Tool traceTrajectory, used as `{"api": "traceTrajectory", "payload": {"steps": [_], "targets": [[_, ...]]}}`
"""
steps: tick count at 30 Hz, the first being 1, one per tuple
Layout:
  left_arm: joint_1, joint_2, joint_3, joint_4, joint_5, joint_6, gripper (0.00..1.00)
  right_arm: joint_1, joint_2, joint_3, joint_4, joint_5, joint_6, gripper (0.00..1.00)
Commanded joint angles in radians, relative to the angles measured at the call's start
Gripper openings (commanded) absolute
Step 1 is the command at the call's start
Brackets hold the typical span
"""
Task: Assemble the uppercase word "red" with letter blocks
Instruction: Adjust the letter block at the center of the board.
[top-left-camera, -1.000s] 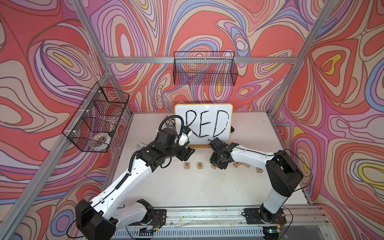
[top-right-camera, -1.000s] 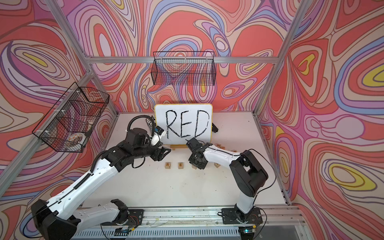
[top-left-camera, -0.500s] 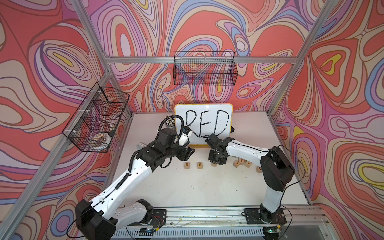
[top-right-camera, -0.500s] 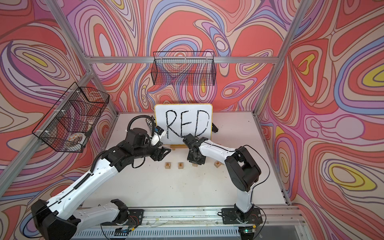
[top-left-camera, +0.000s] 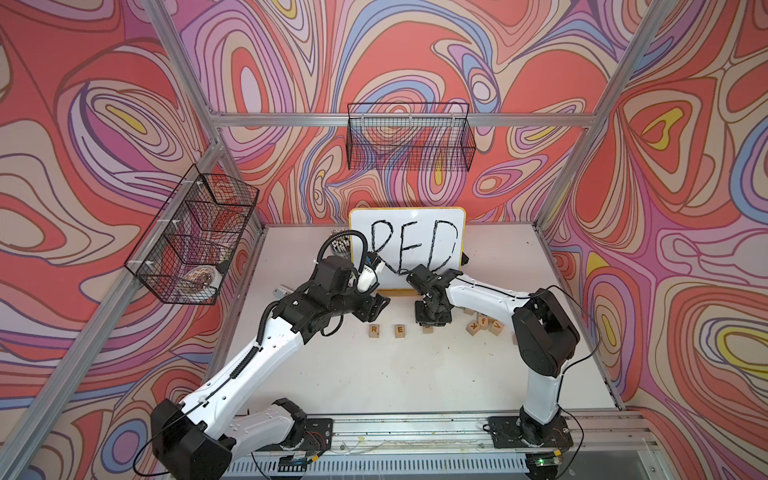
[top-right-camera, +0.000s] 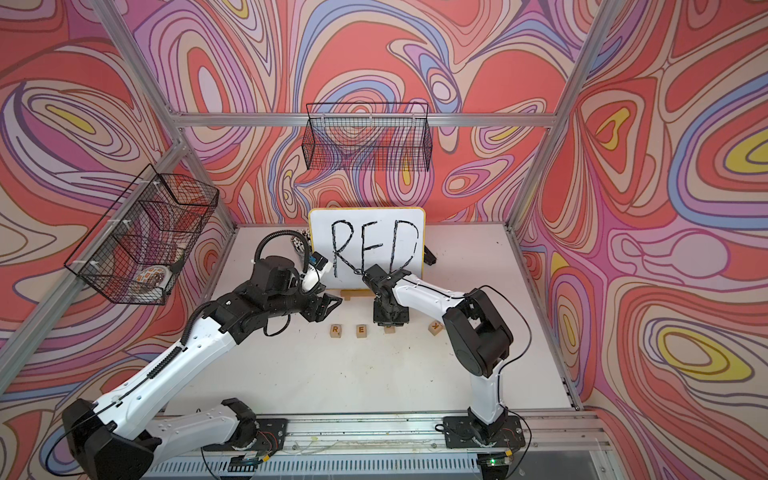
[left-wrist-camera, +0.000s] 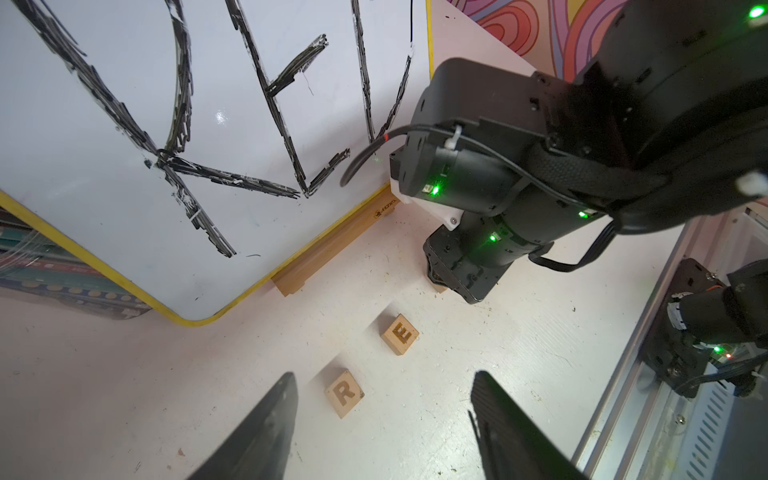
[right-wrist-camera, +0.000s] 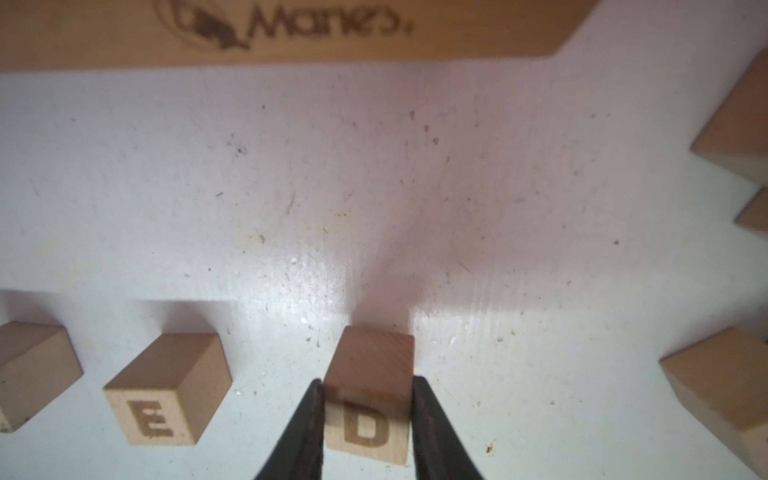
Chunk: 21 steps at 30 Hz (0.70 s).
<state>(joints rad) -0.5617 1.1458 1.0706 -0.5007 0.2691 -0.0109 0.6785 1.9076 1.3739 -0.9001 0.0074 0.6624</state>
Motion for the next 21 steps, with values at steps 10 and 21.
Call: {"api": "traceTrajectory", "payload": {"steps": [10, 21], "targets": [[0.002, -0.011, -0.003, -0.005, 0.004, 0.012, 0.69, 0.023, 0.011, -0.047, 0.068, -0.061, 0.039, 0.29], [0.002, -0.015, -0.003, -0.005, 0.004, 0.012, 0.69, 0.025, 0.007, -0.062, 0.065, -0.043, 0.064, 0.30]]}}
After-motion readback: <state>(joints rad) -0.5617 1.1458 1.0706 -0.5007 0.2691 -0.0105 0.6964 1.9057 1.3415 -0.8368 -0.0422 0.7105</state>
